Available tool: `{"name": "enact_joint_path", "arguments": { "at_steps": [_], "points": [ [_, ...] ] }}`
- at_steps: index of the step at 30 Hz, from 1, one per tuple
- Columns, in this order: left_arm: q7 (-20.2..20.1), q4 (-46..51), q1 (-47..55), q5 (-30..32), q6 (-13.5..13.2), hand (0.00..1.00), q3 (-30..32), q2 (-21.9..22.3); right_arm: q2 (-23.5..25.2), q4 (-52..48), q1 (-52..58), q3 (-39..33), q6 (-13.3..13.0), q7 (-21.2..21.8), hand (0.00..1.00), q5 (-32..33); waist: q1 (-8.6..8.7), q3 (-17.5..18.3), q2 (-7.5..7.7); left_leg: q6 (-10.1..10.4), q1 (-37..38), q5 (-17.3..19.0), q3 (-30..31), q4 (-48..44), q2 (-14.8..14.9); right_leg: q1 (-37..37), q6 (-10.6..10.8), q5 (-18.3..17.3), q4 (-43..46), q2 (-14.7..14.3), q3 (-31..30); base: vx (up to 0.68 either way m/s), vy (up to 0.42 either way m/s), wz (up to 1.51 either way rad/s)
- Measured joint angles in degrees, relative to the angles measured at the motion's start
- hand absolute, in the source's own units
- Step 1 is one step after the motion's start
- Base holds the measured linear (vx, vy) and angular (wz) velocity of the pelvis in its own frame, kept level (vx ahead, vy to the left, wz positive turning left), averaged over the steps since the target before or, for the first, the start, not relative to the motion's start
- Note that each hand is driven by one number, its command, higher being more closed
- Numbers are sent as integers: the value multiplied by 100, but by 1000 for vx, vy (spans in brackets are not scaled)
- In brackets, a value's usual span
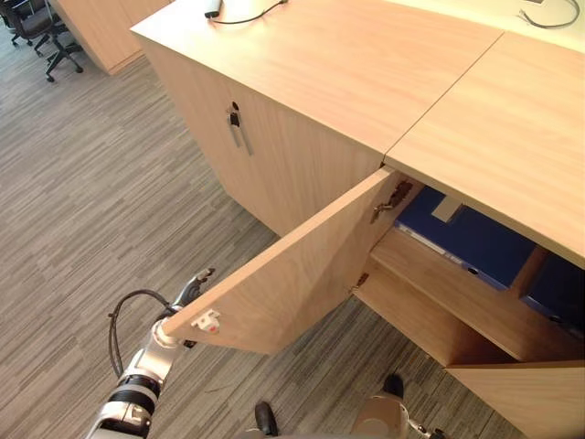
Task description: Walk over to the cabinet, pick up the folder, carry it to the office cabinet, place the folder inside the office cabinet, then close the office cabinet door
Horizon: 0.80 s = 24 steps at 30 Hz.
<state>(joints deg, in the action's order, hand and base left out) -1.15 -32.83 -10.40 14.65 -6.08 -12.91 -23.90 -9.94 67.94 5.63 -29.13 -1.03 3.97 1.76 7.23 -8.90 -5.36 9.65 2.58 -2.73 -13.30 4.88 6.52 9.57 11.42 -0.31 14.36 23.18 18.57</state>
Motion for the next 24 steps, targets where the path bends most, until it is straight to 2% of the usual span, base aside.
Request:
{"name": "enact_joint_path", "arguments": {
  "at_steps": [5,8,10,11,12,14,15,17,18,19,20,21,22,23,24],
  "points": [
    [-304,302,89,158,-35,0,-1364,37,134,-83,47,-2,2,-38,0,154,-15,82,135,0,42,1,-84,4,-1,-33,-4,68,-138,-29,-10,10,5,-5],
    [-390,406,71,145,-66,0,-1720,358,212,-83,48,-30,27,-50,0,157,-1,154,214,-1,65,3,-199,1,-2,-54,-18,141,-238,-71,-83,17,16,-18],
    [-470,413,-20,124,-104,0,-1998,659,361,-15,51,-313,45,-64,0,225,45,209,327,-19,-97,319,-231,-515,63,-62,-45,228,-260,-114,-185,9,12,-26],
    [-518,413,-58,93,-105,0,-2172,822,407,78,58,-567,49,-96,0,463,58,177,383,-38,-386,767,-241,-1352,195,-67,-67,280,-223,-136,-221,-20,4,-29],
    [-542,413,-63,76,-108,0,-2245,914,407,148,63,-686,48,-124,0,571,66,172,382,-39,-478,985,-265,-1725,264,-72,-67,282,-188,-154,-270,-61,31,-53],
    [-547,402,-122,55,-118,0,-2290,1148,424,208,114,-902,73,-250,0,839,106,104,395,-120,-677,1663,-479,-2882,505,-60,-49,322,-80,-245,-578,-143,113,-77],
    [-546,394,-170,40,-118,0,-2295,1158,429,209,128,-929,72,-277,0,912,122,69,391,-153,-745,1851,-592,-3216,579,-2,-49,428,-77,-266,-670,-254,207,-95],
    [-479,363,-233,-94,-113,0,-2288,1195,448,201,131,-930,62,-296,0,1086,142,2,416,-349,-908,2118,-882,-3659,593,281,-167,908,-115,-185,-426,-280,216,-98],
    [-477,363,-248,-195,-109,0,-2292,1220,440,202,125,-896,58,-292,0,1119,155,-73,394,-515,-939,2194,-1198,-3720,600,420,-594,1613,-469,-198,122,-274,169,-110],
    [-478,362,-232,-229,-105,0,-2292,1227,413,207,99,-893,61,-287,0,1121,128,-95,264,-682,-930,2204,-1492,-3680,755,449,-817,1887,-657,-269,478,-330,168,-143],
    [-524,378,-225,-318,-98,0,-2309,1276,400,205,52,-898,122,-289,0,1116,108,-229,172,-786,-900,2175,-1885,-3632,875,637,-1371,1267,254,-117,1402,-293,181,-144],
    [-627,450,-175,-427,-98,0,-2374,1314,397,334,60,-902,166,-287,0,1013,122,-351,157,-872,-781,2082,-2256,-3444,872,760,-1658,539,1543,133,1914,-262,193,-134],
    [-685,483,-141,-468,-98,0,-2418,1318,395,424,50,-905,195,-287,0,971,121,-400,160,-907,-726,2037,-2440,-3345,874,745,-1689,313,2088,238,2075,-227,238,-147],
    [-815,618,24,-548,-90,0,-2440,1319,402,528,3,-903,253,-281,0,809,119,-404,164,-912,-612,1959,-2838,-3172,895,657,-1812,-65,2851,377,2327,-188,257,-174],
    [-914,773,181,-597,-56,0,-2431,1327,410,556,-57,-909,302,-246,0,717,105,-407,171,-885,-504,1931,-3286,-3071,965,372,-1815,-440,3108,364,2674,-148,236,-189]
  ]
}}
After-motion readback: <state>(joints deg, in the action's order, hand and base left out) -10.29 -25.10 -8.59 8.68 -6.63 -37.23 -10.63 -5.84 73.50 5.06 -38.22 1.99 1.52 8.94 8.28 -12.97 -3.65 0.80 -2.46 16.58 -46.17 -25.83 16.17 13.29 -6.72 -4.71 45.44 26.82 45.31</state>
